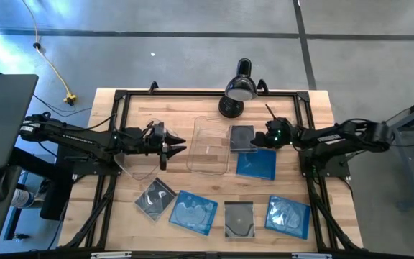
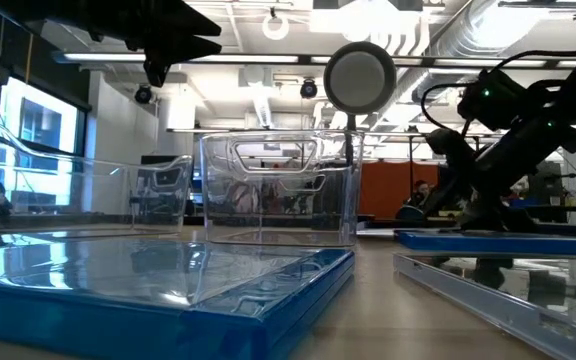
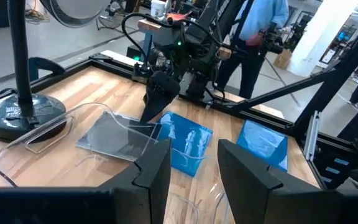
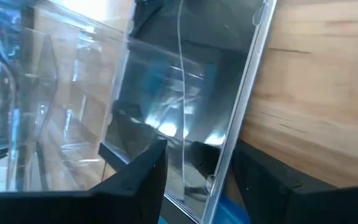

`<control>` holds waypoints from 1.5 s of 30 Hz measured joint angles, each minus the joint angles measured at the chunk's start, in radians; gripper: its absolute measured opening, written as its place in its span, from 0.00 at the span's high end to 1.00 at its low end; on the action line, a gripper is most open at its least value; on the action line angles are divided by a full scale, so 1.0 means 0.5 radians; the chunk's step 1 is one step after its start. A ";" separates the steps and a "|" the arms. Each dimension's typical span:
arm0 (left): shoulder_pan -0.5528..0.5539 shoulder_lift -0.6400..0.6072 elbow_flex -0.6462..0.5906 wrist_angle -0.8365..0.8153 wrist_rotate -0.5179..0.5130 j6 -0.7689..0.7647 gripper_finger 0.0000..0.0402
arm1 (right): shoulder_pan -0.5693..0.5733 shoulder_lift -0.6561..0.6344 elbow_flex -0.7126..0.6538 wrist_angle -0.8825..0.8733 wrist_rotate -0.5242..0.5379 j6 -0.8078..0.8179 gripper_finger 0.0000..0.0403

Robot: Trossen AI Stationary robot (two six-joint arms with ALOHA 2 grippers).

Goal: Pick & place jewel cases by type
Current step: Put the top black CD case into the right transparent bin

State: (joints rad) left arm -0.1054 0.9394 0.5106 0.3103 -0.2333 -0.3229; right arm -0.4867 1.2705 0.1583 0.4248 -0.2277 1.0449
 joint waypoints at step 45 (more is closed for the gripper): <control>0.001 -0.001 0.000 0.061 0.008 0.007 0.67 | 0.124 0.434 0.285 0.344 0.079 -0.082 0.66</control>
State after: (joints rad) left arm -0.1051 0.9390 0.5106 0.3407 -0.2295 -0.3192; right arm -0.4248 1.4876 0.3008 0.5966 -0.1880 1.0041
